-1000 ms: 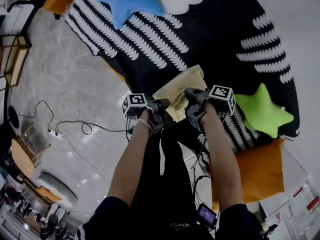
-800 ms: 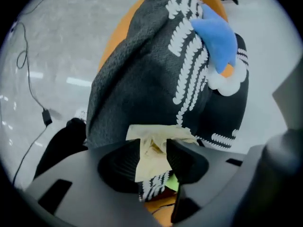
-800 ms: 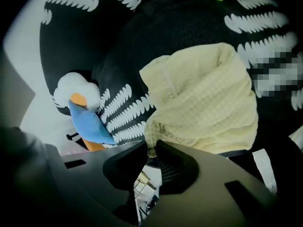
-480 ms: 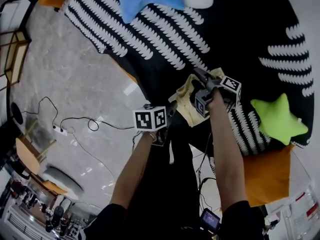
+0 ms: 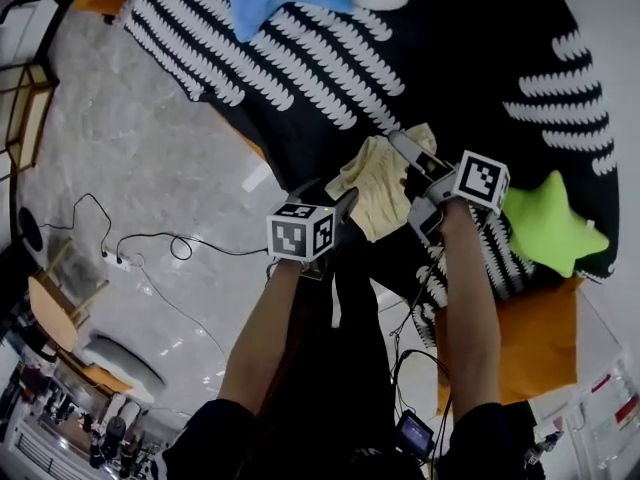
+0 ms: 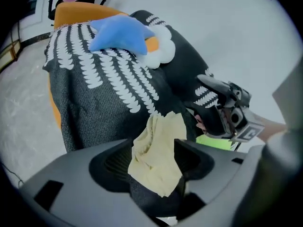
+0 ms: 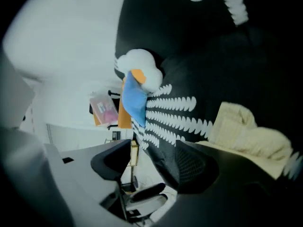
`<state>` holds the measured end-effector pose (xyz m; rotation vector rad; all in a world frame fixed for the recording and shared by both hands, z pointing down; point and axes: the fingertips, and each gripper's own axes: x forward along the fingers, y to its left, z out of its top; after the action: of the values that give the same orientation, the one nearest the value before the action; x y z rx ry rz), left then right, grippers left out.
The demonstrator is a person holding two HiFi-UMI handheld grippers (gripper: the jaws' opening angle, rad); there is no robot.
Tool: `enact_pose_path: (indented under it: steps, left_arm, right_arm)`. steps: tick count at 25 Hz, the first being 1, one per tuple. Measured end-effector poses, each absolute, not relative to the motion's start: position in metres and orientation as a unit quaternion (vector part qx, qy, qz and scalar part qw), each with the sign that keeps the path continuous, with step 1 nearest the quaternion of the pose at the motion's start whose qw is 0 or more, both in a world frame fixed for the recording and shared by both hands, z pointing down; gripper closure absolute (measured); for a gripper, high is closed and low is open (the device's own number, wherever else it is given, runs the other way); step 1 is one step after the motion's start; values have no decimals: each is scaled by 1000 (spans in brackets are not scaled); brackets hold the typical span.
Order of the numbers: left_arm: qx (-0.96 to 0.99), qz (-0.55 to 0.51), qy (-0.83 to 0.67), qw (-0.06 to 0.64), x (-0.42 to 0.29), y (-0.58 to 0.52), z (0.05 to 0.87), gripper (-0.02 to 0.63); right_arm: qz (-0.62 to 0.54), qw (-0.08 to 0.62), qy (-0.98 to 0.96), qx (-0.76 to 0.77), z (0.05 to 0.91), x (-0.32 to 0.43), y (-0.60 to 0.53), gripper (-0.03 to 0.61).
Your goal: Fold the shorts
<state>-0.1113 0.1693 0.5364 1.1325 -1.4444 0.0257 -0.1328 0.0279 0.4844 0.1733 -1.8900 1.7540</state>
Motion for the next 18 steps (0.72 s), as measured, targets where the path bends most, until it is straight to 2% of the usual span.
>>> enact_pose_path:
  steps: [2, 3, 4, 6, 8, 9, 12, 18]
  left_arm:
    - [497, -3, -630, 596, -114, 161, 518, 341]
    - [501, -9, -634, 590, -116, 157, 507, 342]
    - [503, -13, -641, 581, -118, 153, 495, 360]
    - [500, -12, -666, 553, -126, 150, 474, 437]
    - [503, -8, -685, 527, -128, 147, 453, 441]
    - [508, -8, -686, 521, -125, 145, 442, 424]
    - [518, -12, -687, 510, -111, 149, 408, 386]
    - [529, 4, -715, 457, -112, 154, 345, 382]
  right_arm:
    - [595, 291, -746, 67, 463, -119, 21, 342]
    - [563, 298, -768, 72, 452, -111, 18, 353]
    - [529, 302, -789, 80, 441, -103, 15, 376]
    - [467, 297, -827, 99, 420, -85, 8, 442]
    - [430, 287, -849, 114, 399, -67, 4, 426]
    - [417, 282, -856, 121, 388, -58, 4, 421]
    - [371, 283, -873, 140, 357, -31, 9, 444]
    - [267, 303, -900, 163, 313, -2, 24, 448]
